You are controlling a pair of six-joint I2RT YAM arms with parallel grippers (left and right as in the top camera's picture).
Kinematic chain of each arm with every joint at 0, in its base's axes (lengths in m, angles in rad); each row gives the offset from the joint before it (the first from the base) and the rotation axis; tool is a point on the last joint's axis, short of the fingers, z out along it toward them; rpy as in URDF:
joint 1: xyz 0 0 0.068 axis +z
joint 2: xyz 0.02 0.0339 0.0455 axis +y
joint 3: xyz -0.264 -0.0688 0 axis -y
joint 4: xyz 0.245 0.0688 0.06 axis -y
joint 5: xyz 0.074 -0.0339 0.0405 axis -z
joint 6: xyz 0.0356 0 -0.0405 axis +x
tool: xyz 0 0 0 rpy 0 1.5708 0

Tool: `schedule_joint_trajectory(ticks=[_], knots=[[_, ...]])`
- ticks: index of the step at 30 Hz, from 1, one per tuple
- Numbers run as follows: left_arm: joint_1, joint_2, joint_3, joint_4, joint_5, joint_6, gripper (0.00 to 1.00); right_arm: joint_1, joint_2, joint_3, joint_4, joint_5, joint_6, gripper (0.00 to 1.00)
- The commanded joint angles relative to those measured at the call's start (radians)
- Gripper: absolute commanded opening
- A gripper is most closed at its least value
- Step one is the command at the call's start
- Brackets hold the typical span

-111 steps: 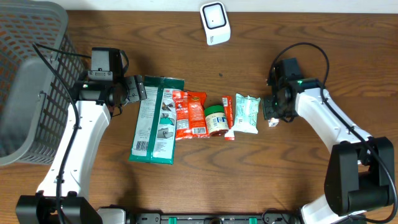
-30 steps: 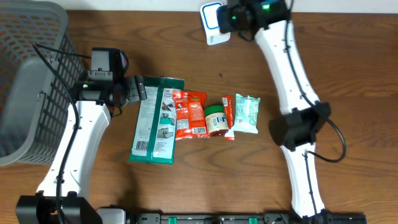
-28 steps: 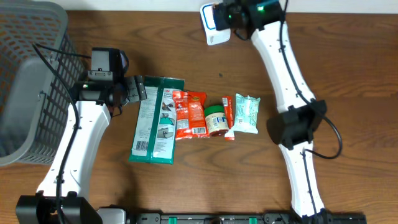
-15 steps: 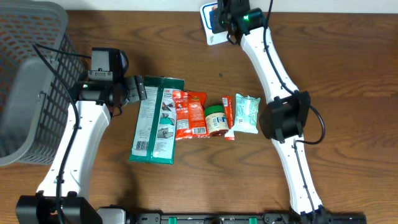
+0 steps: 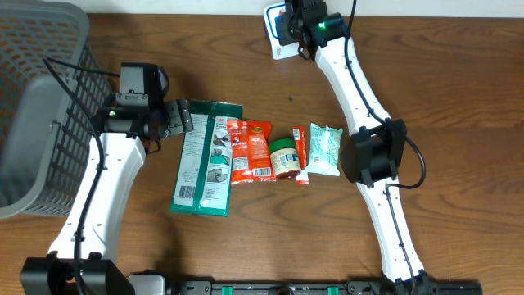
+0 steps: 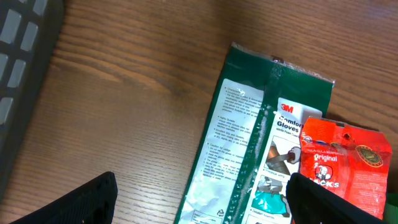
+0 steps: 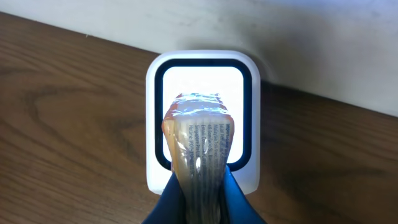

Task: Scan the item barcode
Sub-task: 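Lift the Kleenex pack and hold it over the white scanner, then carry the Kleenex pack right and set it down on the table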

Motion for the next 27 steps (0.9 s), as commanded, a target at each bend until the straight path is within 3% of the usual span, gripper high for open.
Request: schedule_joint_trajectory(ticks=[1,11,21,27], knots=[[0.002,-0.003,0.012,-0.001,-0.005,0.006,0.87,0.001,-0.006,0.014,0.002,0.013,-0.012,0.01],[0.002,-0.003,0.012,-0.001,-0.005,0.006,0.87,-0.052,-0.185,0.016,-0.145,-0.073,-0.011,0.01],[0.002,-0.003,0.012,-0.001,-0.005,0.006,0.87,-0.163,-0.523,0.016,-0.542,-0.084,-0.013,0.01],[0.002,-0.003,0.012,-0.001,-0.005,0.006,0.87,-0.278,-0.607,0.016,-0.788,-0.048,-0.039,0.01]])
